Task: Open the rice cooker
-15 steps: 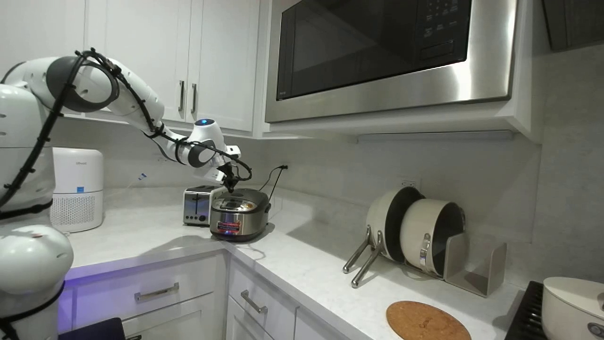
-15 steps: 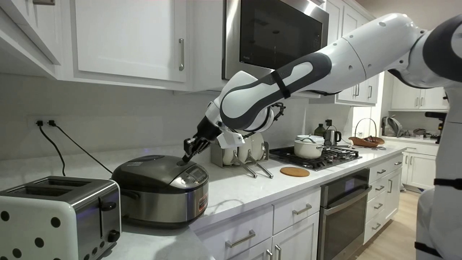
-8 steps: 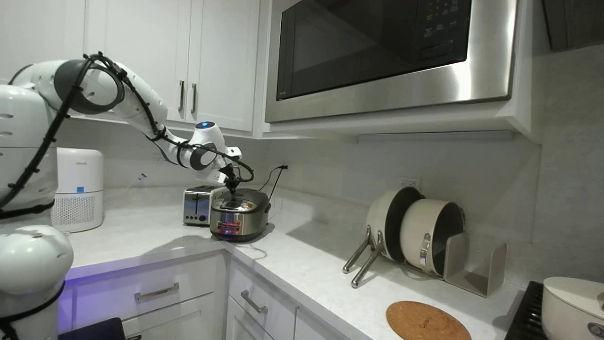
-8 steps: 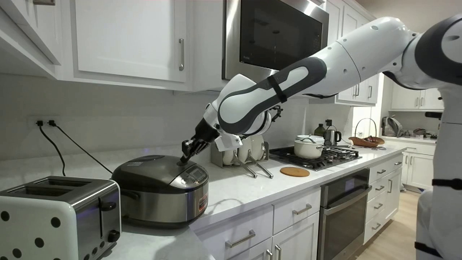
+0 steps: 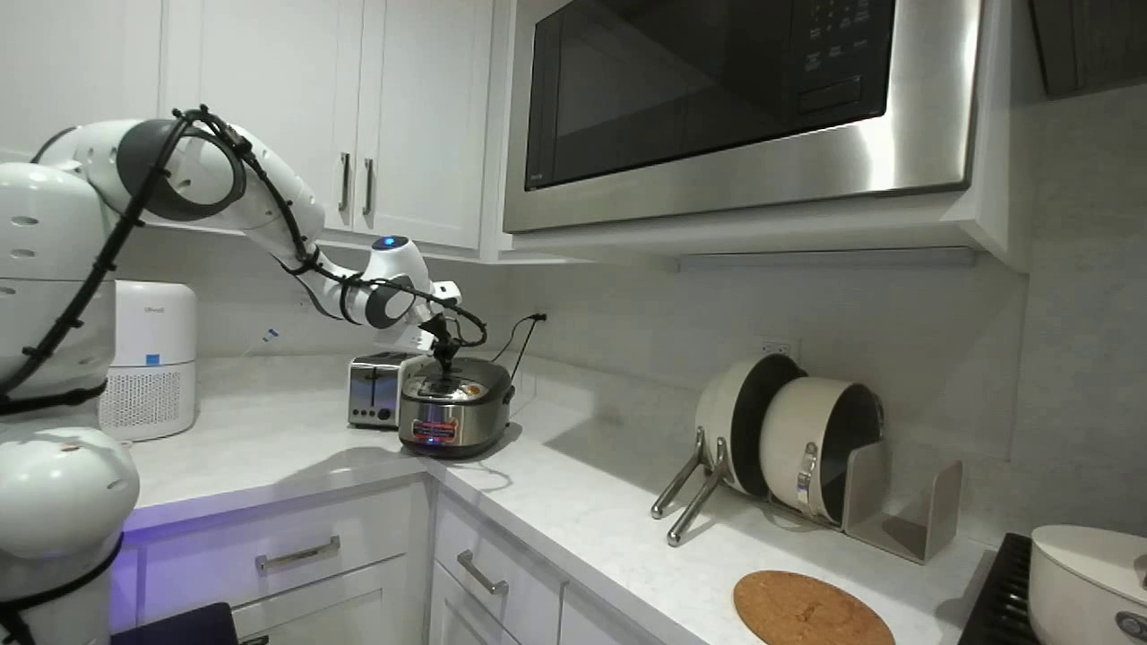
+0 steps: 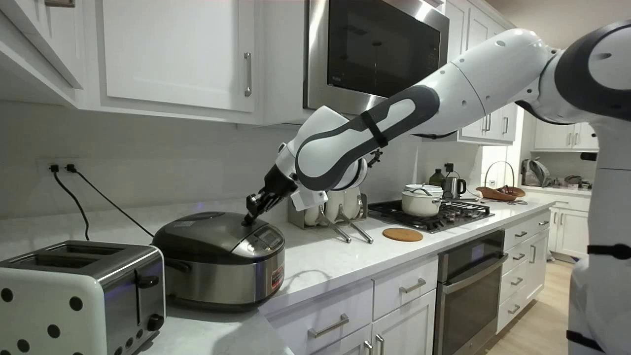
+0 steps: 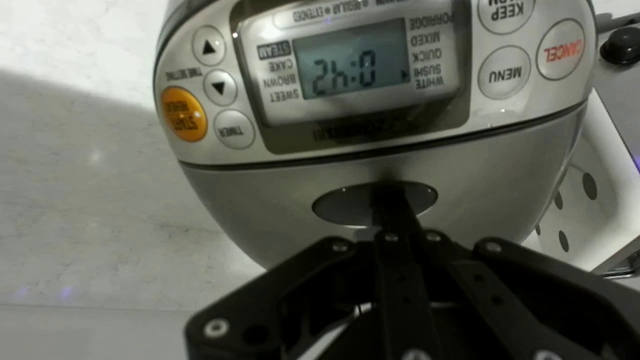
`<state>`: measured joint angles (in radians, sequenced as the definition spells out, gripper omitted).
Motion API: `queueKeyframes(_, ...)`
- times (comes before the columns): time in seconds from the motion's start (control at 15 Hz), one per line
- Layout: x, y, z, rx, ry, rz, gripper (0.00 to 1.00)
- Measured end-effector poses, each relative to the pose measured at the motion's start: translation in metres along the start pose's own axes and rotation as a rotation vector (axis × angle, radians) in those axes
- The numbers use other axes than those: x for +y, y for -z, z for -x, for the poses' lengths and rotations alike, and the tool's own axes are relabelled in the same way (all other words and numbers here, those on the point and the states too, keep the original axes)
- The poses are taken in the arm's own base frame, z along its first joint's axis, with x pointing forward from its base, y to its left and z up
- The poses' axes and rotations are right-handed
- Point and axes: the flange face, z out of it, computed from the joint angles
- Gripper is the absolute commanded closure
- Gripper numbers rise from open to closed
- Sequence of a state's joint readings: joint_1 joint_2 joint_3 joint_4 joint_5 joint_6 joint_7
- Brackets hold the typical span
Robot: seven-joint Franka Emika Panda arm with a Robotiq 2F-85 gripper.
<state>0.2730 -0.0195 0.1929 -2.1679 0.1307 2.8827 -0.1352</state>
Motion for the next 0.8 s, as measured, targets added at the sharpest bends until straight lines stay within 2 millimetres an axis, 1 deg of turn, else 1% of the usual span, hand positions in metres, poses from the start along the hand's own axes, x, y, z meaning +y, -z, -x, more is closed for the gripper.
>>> queueKeyframes(0.8, 0.0036, -0.002, 0.0, 0.011, 0.0, 0.006, 1.0)
